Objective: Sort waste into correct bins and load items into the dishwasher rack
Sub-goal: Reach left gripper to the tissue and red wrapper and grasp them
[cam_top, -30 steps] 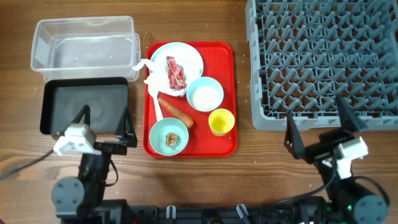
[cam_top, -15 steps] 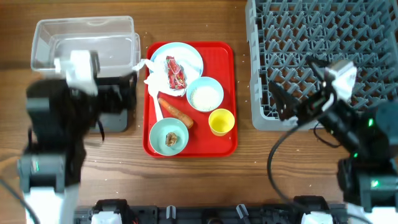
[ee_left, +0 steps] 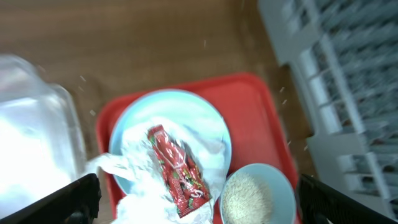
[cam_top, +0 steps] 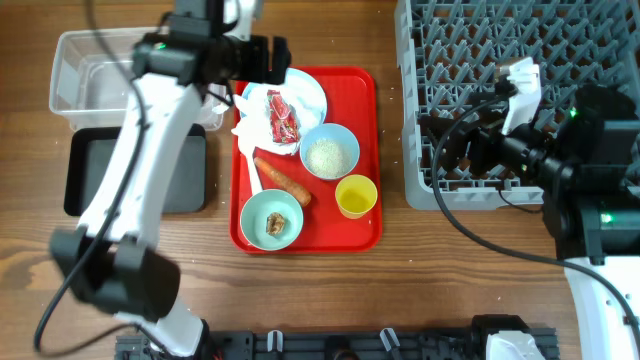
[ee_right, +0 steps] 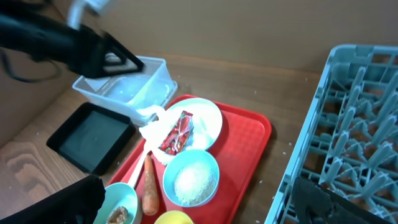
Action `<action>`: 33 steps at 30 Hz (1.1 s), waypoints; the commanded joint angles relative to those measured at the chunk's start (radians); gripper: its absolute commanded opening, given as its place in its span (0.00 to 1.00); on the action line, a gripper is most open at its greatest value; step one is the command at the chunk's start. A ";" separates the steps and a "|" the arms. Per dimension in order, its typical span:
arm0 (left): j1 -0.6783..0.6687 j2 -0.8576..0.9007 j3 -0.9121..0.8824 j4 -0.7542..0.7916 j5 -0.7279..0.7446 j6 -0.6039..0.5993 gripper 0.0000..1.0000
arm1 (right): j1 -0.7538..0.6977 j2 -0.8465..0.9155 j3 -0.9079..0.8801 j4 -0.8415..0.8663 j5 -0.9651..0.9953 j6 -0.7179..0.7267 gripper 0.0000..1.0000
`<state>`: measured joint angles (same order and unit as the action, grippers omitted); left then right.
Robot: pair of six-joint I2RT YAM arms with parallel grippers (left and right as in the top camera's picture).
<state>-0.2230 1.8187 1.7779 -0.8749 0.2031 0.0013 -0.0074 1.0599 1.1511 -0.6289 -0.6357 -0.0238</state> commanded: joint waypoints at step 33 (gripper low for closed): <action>-0.076 0.572 0.022 0.114 -0.186 -0.173 0.26 | -0.002 0.101 0.022 -0.107 0.012 -0.002 1.00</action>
<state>-0.2779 2.3058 1.8053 -0.7609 0.0246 -0.1627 -0.0074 1.1473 1.1511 -0.7322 -0.6304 -0.0238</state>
